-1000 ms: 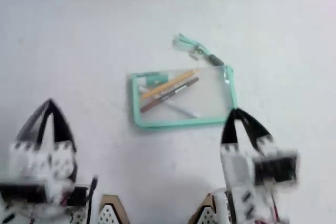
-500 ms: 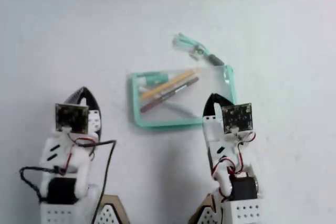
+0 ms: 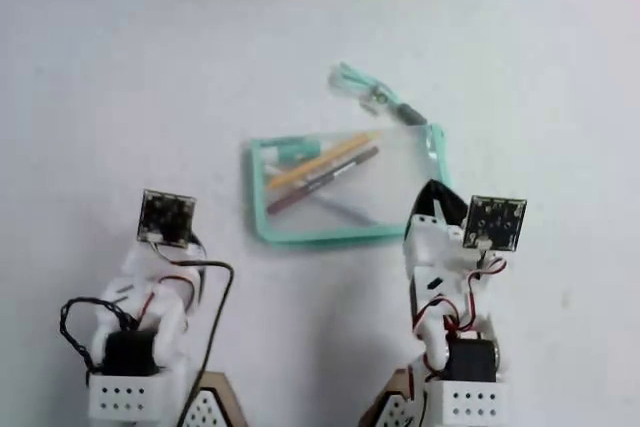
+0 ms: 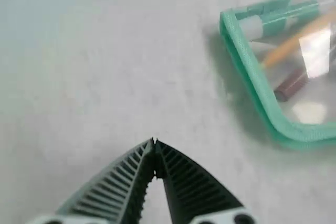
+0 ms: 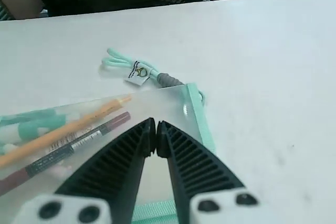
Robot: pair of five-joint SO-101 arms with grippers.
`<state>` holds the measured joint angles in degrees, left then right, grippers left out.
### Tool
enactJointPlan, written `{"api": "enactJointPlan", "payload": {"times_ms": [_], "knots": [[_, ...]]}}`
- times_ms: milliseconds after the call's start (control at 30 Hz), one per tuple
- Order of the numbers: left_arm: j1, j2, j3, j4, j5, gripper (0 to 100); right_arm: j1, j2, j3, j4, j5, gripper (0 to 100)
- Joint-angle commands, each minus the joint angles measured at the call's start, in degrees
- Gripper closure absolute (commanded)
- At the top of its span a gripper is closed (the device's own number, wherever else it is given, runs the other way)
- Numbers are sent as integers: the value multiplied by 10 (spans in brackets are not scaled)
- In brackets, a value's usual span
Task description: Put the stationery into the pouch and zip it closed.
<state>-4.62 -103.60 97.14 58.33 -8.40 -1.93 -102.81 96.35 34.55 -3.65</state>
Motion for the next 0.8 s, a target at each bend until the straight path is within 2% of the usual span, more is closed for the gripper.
{"api": "enactJointPlan", "payload": {"times_ms": [0,67,233,367,567,633,767], "knots": [[-3,-4,-2,15,6,976,8,-2,5,27,-5,981],[-3,-2,-2,33,2,976,8,-2,5,73,-5,981],[0,-4,-2,153,4,976,10,-2,5,181,-1,981],[-3,-4,-2,152,5,976,9,-2,5,255,-1,981],[-3,-4,-2,152,5,976,8,-2,5,293,1,981],[-3,-4,-2,152,5,976,8,-2,5,307,33,981],[-3,-4,-2,152,6,976,7,-2,5,355,155,981]]}}
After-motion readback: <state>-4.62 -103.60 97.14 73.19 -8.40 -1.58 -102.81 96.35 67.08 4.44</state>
